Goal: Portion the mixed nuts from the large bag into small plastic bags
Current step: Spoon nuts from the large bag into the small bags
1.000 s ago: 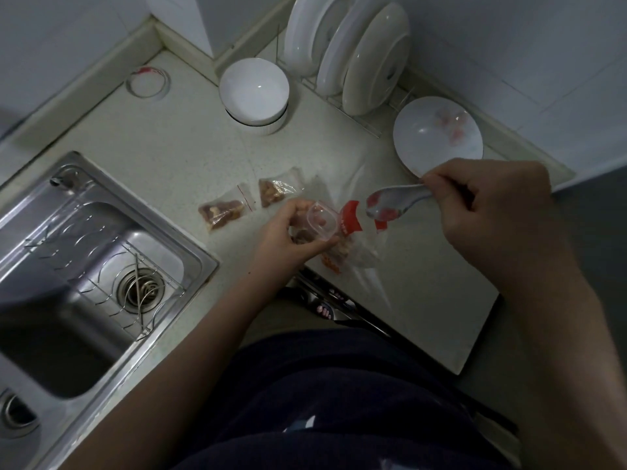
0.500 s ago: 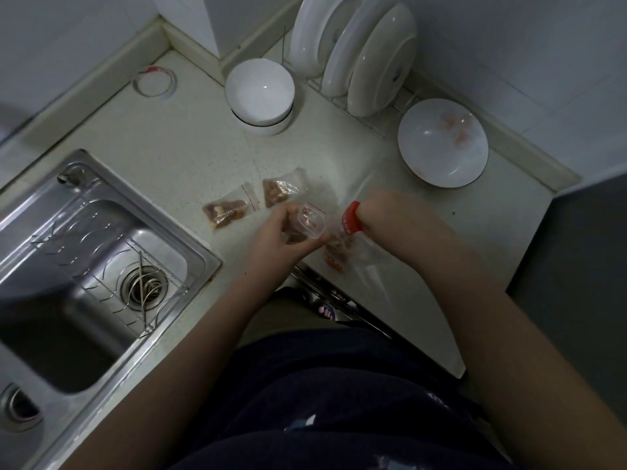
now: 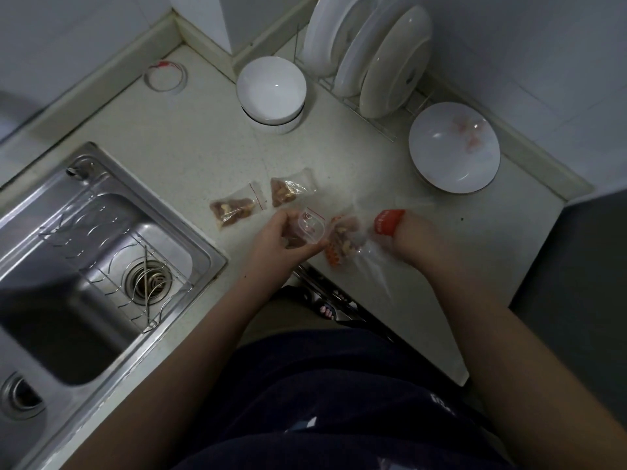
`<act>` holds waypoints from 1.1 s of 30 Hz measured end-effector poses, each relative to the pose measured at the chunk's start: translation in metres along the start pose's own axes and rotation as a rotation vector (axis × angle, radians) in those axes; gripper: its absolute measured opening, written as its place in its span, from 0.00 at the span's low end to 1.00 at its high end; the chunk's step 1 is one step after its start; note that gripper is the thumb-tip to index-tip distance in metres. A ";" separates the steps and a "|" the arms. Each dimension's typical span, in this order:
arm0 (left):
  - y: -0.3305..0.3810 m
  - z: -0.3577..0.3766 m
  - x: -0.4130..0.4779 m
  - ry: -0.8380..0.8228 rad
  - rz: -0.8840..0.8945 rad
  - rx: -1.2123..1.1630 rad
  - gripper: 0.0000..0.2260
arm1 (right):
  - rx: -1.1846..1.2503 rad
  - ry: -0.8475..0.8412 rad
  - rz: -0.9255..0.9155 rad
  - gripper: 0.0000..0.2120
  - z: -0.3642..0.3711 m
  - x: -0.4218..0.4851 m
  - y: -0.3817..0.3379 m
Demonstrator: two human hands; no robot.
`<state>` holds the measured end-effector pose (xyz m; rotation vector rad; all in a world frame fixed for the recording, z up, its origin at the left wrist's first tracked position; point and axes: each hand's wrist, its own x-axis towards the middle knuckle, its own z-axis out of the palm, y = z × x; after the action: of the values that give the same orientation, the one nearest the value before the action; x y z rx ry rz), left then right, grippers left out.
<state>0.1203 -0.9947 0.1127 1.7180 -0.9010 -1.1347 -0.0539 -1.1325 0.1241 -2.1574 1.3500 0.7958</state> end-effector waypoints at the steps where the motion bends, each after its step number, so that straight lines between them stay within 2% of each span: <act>1: 0.000 0.000 0.001 -0.002 0.000 -0.001 0.16 | 0.091 -0.025 -0.019 0.14 0.000 0.001 0.007; 4: 0.000 0.000 0.003 -0.013 0.005 0.004 0.16 | 0.648 -0.059 0.066 0.06 0.002 0.003 0.019; 5: -0.001 0.001 0.003 -0.016 0.008 0.010 0.17 | 0.776 -0.076 0.094 0.07 0.004 0.003 0.021; 8: -0.001 0.001 0.005 -0.032 0.006 0.029 0.18 | 0.947 -0.150 0.145 0.10 0.005 -0.006 0.030; 10: -0.001 0.002 0.006 -0.047 0.004 0.029 0.18 | 0.941 -0.161 0.169 0.05 0.002 -0.019 0.037; 14: 0.000 0.004 0.007 -0.068 -0.002 0.034 0.17 | 0.969 -0.167 0.148 0.08 0.000 -0.041 0.052; 18: 0.002 0.008 0.007 -0.085 -0.004 0.039 0.16 | 0.892 -0.128 0.122 0.10 -0.008 -0.056 0.060; 24: 0.003 0.013 0.009 -0.115 0.003 0.023 0.17 | 0.594 -0.077 0.143 0.14 -0.024 -0.066 0.072; 28: 0.002 0.017 0.011 -0.140 0.001 0.024 0.21 | 0.290 -0.090 0.209 0.05 -0.027 -0.066 0.081; 29: 0.001 0.018 0.011 -0.149 0.002 0.024 0.21 | 0.319 -0.078 0.216 0.06 -0.026 -0.065 0.083; 31: 0.001 0.020 0.012 -0.165 -0.001 0.023 0.22 | 0.540 -0.041 0.230 0.09 -0.021 -0.061 0.090; 33: 0.000 0.022 0.012 -0.173 -0.001 0.030 0.22 | 0.724 0.016 0.353 0.04 -0.017 -0.058 0.095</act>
<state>0.1036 -1.0116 0.1038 1.6634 -1.0273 -1.2911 -0.1570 -1.1456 0.1685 -1.3868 1.7180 0.3170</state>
